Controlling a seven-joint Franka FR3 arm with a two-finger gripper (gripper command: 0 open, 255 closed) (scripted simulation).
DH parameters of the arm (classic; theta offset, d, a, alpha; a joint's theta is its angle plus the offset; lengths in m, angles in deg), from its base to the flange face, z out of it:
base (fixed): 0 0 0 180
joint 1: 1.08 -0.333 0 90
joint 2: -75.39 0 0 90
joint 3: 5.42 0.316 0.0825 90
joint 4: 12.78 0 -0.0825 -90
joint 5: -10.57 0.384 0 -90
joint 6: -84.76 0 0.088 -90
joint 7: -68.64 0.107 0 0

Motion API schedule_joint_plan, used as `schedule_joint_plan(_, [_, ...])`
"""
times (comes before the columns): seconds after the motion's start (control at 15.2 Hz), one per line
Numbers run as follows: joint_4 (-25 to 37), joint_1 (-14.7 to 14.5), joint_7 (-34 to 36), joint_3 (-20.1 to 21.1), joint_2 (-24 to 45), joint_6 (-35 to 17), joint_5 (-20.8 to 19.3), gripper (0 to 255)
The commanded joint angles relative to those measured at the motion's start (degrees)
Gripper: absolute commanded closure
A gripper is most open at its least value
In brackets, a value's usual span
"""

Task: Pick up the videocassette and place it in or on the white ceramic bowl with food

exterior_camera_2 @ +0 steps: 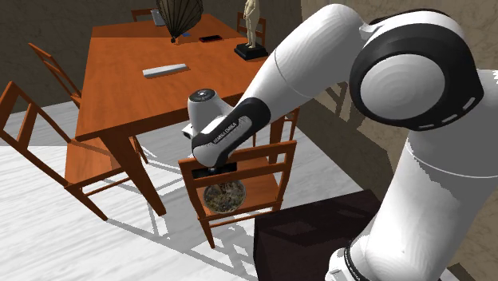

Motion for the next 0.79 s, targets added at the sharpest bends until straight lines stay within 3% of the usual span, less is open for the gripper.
schedule_joint_plan(0.0, [-1.2,-0.8,0.8,0.2,4.7,-0.8,-0.6,255])
schedule_joint_plan(0.59, [-1.1,-1.6,1.0,-0.7,5.9,-2.0,-0.8,255])
schedule_joint_plan(0.66, [-1.0,-1.9,1.3,-0.7,5.9,-1.9,-0.9,0])
schedule_joint_plan(0.73, [-1.9,-1.6,1.0,-0.8,6.0,-3.0,-1.0,0])
